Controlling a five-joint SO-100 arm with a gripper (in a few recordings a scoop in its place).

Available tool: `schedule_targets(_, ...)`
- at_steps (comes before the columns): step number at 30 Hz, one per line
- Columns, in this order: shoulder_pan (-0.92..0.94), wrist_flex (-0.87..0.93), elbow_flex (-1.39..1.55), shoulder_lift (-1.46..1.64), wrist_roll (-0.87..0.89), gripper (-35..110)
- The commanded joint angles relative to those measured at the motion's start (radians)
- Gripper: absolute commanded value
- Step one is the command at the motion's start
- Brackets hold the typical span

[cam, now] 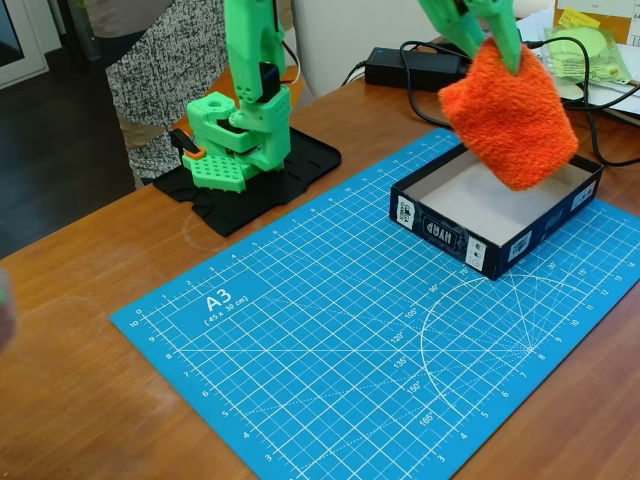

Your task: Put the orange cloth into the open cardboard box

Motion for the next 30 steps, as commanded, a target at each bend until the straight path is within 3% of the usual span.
schedule_targets(1, -0.057, -0.055, -0.025, -0.067, 0.026, 0)
schedule_targets(10, -0.078, 0.044, -0.199, -0.176, 0.017, 0)
schedule_targets(18, -0.072, 0.126, -0.224, -0.161, -0.009, 37)
schedule_targets(30, -0.017, 0.233, -0.193, 0.049, -0.061, 47)
